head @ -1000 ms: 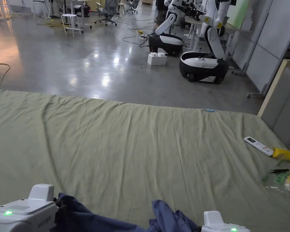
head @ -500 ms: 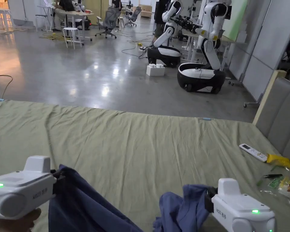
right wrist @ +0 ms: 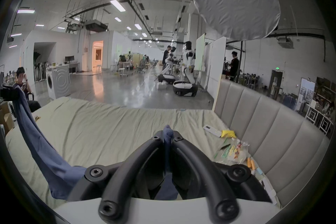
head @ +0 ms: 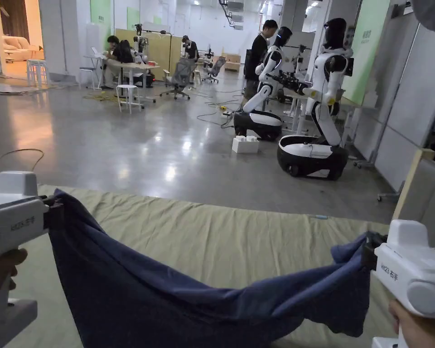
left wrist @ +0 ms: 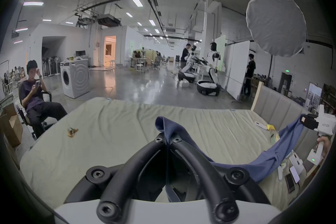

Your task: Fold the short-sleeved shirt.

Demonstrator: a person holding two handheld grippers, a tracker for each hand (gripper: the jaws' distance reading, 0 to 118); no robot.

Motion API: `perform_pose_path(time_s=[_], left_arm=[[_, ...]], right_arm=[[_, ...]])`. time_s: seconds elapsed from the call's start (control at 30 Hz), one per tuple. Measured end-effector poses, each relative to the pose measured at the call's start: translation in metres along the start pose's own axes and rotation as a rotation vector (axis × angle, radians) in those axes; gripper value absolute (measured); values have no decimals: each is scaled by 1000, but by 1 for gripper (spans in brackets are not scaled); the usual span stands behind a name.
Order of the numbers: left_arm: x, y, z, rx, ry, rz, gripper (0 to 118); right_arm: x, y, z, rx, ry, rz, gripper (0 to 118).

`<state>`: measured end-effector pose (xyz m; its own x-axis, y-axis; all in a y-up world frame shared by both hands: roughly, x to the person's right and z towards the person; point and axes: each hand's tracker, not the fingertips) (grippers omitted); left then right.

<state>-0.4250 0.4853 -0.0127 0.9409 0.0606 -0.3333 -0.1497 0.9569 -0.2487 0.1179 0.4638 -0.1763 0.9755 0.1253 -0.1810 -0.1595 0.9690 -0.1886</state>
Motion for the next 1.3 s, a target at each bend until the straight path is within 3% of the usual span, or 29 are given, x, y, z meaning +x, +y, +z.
perform_pose_path(time_s=[0.13,0.4,0.77,0.93,1.13,1.3], left_arm=[[-19,25,-10,19,38,9,3],[-37,56,-36,25,84,6,3],[-26,96,-57,52,130,-31,3],[-22,111,-73,64,150,-72,3],[-20,102,-82,72,145,-67,3],[-24,57,-81,18,125,-62,3]], right_arm=[[3,28,-1,40,-9,-19,6],[-3,67,-32,104,-15,23,6],[-31,122,-65,169,-42,50,6],[-23,138,-95,174,-58,34,6],[-20,130,-94,176,-67,10,6],[-13,83,-86,112,-57,-7,6]])
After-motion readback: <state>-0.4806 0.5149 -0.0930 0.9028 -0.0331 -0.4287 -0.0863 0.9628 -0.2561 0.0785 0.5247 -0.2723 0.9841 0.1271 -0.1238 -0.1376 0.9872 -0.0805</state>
